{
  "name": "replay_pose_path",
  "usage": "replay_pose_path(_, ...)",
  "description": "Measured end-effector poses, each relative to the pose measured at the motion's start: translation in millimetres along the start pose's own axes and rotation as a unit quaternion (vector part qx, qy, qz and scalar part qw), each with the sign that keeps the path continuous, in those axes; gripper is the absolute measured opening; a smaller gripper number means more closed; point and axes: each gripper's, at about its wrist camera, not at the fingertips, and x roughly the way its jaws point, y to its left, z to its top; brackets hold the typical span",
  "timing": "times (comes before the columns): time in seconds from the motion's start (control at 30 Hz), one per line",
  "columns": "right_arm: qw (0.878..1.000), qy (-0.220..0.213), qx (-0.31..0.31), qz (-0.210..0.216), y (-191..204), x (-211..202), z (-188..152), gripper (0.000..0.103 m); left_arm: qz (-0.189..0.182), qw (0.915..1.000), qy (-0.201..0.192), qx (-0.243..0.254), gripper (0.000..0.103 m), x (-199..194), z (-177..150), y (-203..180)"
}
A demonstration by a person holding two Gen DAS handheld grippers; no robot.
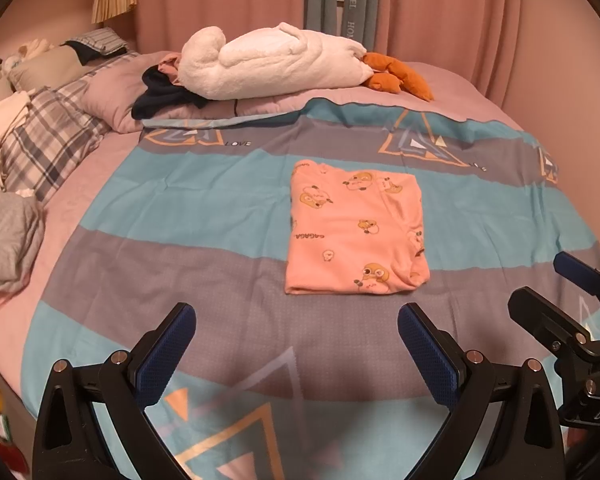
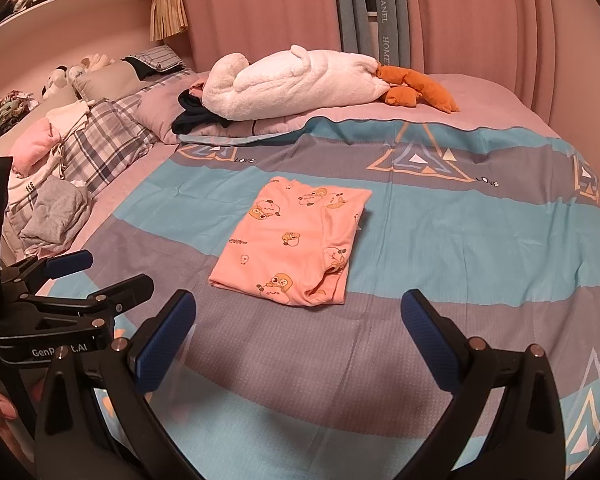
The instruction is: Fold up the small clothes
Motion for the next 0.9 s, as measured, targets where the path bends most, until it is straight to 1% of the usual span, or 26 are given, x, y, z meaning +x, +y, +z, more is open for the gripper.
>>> replay_pose_path(0.9,1.000,0.001,-0.003,-0.001,2.4,1.1,0.3,0.103,0.000,1.0000,0.000,0.005,0.100,-0.9,0.7,0.6)
